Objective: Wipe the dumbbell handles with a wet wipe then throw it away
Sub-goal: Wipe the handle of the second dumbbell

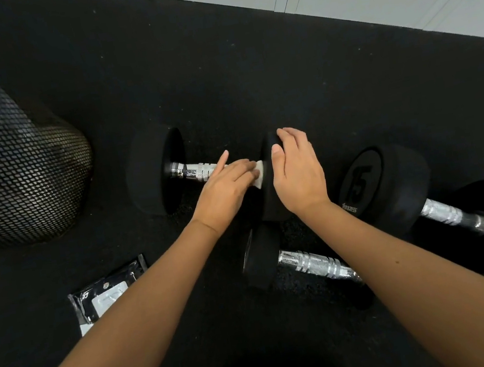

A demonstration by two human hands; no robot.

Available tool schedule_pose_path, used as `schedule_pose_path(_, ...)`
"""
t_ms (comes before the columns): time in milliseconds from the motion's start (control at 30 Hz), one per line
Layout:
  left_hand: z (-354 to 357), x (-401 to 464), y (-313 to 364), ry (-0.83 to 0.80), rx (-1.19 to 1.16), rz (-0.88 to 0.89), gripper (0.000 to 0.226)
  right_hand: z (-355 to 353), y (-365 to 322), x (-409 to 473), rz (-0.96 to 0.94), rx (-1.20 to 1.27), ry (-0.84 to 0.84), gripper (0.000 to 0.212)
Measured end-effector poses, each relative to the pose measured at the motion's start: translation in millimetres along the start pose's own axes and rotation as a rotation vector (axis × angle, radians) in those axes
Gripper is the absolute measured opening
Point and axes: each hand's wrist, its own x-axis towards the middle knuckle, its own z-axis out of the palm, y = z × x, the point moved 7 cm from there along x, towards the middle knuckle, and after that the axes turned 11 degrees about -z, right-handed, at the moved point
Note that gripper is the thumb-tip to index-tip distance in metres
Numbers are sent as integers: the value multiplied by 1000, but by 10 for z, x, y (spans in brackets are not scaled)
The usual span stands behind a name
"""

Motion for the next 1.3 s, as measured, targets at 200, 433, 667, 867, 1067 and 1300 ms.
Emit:
schedule_pose_path(200,50,-115,44,22,-41,-84,21,-7,-7,-8,-2,6,4,44)
schedule_pose_path(433,45,186,-149,-241,-194,-266,18,0,2,-4,11,18,-2,44)
schedule_pose_path(667,204,572,-296,-744,-196,-538,18,-3,-4,-9,4,21,-4,44)
schedule_pose_path(867,101,242,-56,-324,29,-93,21,0,6,-9,3,24,7,44)
schedule_pose_path(1067,7,88,-40,-152,73,-37,20,-1,2,-3,1,19,2,44)
schedule_pose_path(1300,-35,233,-191,-213,-118,-286,13,-9,-10,-7,-2,22,10,44)
